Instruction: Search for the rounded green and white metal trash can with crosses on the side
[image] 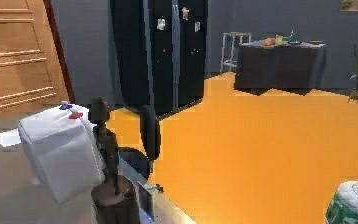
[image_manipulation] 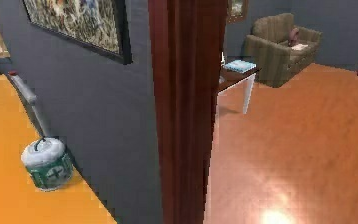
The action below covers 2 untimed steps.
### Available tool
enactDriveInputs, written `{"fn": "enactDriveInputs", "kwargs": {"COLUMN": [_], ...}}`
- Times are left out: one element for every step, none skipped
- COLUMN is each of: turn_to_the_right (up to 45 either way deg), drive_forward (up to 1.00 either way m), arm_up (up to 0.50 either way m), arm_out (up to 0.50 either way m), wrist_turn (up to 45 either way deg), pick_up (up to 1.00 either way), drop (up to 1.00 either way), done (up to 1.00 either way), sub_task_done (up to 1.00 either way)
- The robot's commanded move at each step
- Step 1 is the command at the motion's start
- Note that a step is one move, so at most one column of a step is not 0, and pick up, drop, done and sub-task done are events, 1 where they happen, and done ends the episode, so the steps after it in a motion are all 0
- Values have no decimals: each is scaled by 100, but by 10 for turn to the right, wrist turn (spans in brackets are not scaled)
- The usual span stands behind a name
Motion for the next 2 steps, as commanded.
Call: {"fn": "enactDriveInputs", "kwargs": {"turn_to_the_right": [450, 60], "drive_forward": [0, 0], "arm_up": [0, 0], "arm_out": [0, 0], "wrist_turn": [0, 0], "pick_up": [0, 0], "drop": [0, 0], "done": [0, 0], "sub_task_done": [0, 0]}}
